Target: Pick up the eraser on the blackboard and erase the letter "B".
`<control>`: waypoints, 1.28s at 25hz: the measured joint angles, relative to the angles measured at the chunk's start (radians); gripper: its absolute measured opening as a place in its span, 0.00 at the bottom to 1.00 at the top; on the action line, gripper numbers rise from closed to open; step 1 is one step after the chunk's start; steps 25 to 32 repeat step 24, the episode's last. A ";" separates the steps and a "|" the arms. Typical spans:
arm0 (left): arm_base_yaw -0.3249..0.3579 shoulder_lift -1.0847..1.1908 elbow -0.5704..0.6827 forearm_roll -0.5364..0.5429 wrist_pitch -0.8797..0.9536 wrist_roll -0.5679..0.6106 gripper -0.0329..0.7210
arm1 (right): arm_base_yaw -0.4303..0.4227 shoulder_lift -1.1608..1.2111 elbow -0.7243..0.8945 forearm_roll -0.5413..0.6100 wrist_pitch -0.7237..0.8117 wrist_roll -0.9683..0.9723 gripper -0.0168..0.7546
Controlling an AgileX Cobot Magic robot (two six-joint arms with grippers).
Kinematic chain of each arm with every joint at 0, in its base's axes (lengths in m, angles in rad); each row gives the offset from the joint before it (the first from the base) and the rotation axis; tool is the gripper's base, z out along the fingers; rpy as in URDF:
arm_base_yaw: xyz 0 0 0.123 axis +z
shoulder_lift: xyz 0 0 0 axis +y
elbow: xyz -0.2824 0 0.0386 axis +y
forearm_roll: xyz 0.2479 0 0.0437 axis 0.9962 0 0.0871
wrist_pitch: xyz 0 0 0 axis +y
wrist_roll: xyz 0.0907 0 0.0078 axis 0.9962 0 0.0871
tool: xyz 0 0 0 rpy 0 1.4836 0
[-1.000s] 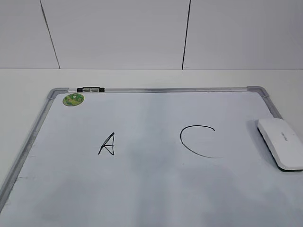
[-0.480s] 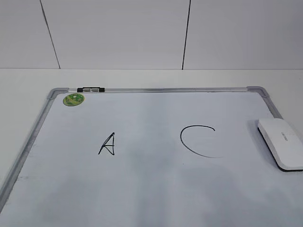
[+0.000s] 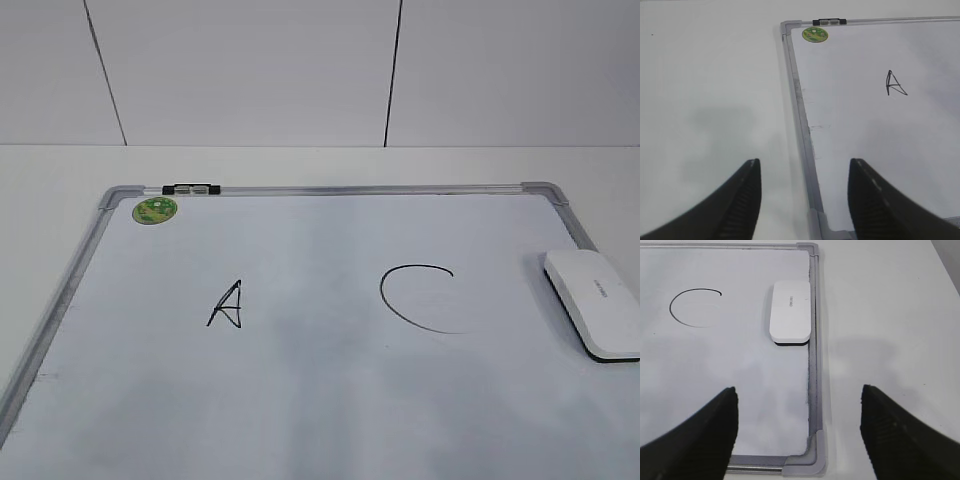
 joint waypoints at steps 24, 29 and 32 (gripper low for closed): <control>0.000 0.000 0.000 0.000 0.000 0.000 0.59 | 0.000 0.000 0.000 0.000 0.000 0.000 0.79; 0.000 0.000 0.000 0.000 0.000 0.000 0.59 | 0.000 0.000 0.000 0.000 0.000 0.000 0.79; 0.000 0.000 0.000 0.000 0.000 0.000 0.59 | 0.000 0.000 0.000 0.000 0.000 0.000 0.79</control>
